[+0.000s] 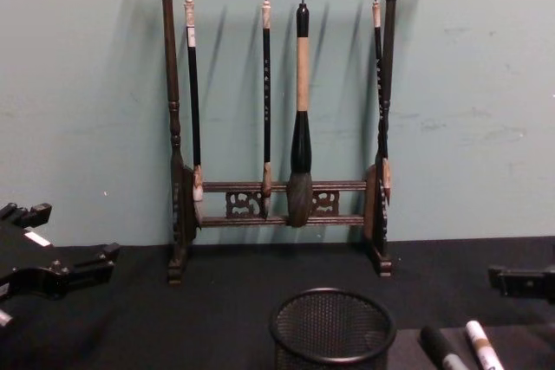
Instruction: Pick up the water-based marker from the table and place it into the pen holder.
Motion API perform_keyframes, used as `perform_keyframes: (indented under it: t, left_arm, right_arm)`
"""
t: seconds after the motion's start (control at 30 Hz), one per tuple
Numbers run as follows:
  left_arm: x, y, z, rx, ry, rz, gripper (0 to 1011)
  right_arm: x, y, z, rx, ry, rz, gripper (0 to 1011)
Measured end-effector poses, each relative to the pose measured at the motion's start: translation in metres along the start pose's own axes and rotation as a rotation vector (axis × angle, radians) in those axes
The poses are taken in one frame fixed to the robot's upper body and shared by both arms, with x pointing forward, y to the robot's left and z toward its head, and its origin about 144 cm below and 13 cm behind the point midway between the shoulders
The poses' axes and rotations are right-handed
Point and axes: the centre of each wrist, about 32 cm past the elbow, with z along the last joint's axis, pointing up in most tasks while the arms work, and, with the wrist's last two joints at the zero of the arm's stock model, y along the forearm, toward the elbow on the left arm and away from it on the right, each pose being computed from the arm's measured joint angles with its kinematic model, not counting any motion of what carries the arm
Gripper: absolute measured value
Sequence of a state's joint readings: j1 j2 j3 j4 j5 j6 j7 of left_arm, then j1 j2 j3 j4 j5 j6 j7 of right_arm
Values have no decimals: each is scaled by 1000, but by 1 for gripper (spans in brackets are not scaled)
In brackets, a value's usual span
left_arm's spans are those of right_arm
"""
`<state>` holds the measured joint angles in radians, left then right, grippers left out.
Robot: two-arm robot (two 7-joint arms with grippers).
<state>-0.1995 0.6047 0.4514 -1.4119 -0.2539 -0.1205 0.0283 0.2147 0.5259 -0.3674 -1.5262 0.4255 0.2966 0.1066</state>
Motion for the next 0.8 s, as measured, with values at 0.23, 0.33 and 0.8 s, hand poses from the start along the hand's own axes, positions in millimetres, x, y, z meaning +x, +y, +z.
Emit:
perform_keyframes:
  t: [0.23, 0.33, 0.8]
  left_arm:
    - [0, 0, 0, 0, 0, 0, 1001]
    - [0, 0, 0, 0, 0, 0, 1001]
    - [0, 0, 0, 0, 0, 0, 1001]
  right_arm:
    - [-8, 8, 9, -71, 27, -16, 1002]
    - [-12, 12, 11, -104, 33, -21, 1002]
    - [-23, 23, 10, -173, 10, -22, 1002]
